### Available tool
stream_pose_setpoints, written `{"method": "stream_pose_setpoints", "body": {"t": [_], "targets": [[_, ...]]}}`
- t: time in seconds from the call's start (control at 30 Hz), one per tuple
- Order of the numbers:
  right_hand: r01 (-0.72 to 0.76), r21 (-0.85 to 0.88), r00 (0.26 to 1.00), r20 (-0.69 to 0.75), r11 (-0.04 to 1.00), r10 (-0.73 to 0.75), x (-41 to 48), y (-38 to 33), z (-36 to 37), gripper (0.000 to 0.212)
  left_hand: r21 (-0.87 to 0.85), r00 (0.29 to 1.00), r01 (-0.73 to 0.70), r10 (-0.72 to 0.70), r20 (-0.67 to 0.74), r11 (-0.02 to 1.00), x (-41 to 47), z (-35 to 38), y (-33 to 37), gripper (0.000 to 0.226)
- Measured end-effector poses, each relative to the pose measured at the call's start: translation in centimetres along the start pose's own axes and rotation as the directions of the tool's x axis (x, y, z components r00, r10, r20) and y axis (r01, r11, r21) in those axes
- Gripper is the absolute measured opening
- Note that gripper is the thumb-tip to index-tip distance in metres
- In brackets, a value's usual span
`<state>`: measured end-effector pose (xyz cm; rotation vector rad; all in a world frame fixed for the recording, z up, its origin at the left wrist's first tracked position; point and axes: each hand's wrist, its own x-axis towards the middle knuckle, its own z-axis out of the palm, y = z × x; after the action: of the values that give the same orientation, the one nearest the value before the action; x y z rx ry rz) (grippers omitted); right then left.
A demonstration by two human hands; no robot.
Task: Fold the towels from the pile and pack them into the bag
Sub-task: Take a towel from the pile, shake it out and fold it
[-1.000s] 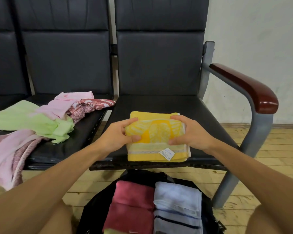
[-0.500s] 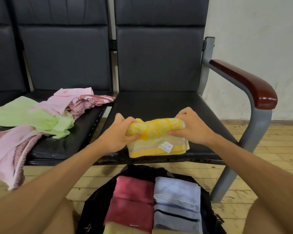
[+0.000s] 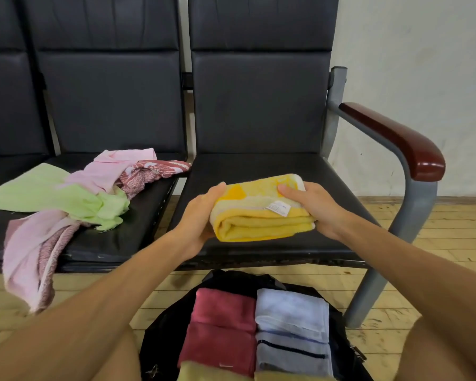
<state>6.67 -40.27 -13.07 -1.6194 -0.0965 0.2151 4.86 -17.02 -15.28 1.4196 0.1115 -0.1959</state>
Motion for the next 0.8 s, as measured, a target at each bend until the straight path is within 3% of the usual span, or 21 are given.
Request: {"method": "stream_pose_setpoints", "body": {"t": [0.1,0.27,0.47,0.53,0.6,0.7,0.8], "targets": [[-0.023,0.049,0.997,-0.079,0.999,0.026,-0.3,-0.3,0.3,0.022,-0.053,0.979,0.064,-0.053,0.196,0.997,-0.8,0.2,0.0,0.053],[-0.043,0.100,0.979,-0.194,0.994,0.062,-1.1,0.2,0.4,0.030,0.058,0.963,0.059,-0.072,0.261,0.997,-1.9,0.2,0.5,0.059],[-0.057,-0.029,0.954,-0.296,0.998,0.046,-3.2,1.6,0.9,0.033,0.250,0.961,0.007,-0.076,0.267,0.968,-3.9,0.3,-0.3,0.023],[-0.085,-0.011,0.968,-0.238,0.996,0.081,-4.2,1.8,0.9,0.037,0.280,0.962,-0.015,-0.063,0.266,0.960,-4.6,0.4,-0.4,0.020],[-0.138,0.064,0.990,-0.030,0.988,0.140,-5.4,2.0,0.7,0.038,0.320,0.962,-0.032,-0.057,0.267,0.947,-5.2,0.2,-0.4,0.019],[-0.186,0.109,0.961,0.228,0.976,0.158,-7.0,2.7,0.0,0.046,0.396,0.963,-0.034,-0.075,0.257,0.918,-6.0,-0.6,-0.7,0.021],[-0.223,0.046,0.950,0.235,0.974,0.207,-8.2,4.0,0.0,0.045,0.473,0.956,-0.020,-0.121,0.266,0.881,-6.3,-2.0,-2.0,0.029]]}}
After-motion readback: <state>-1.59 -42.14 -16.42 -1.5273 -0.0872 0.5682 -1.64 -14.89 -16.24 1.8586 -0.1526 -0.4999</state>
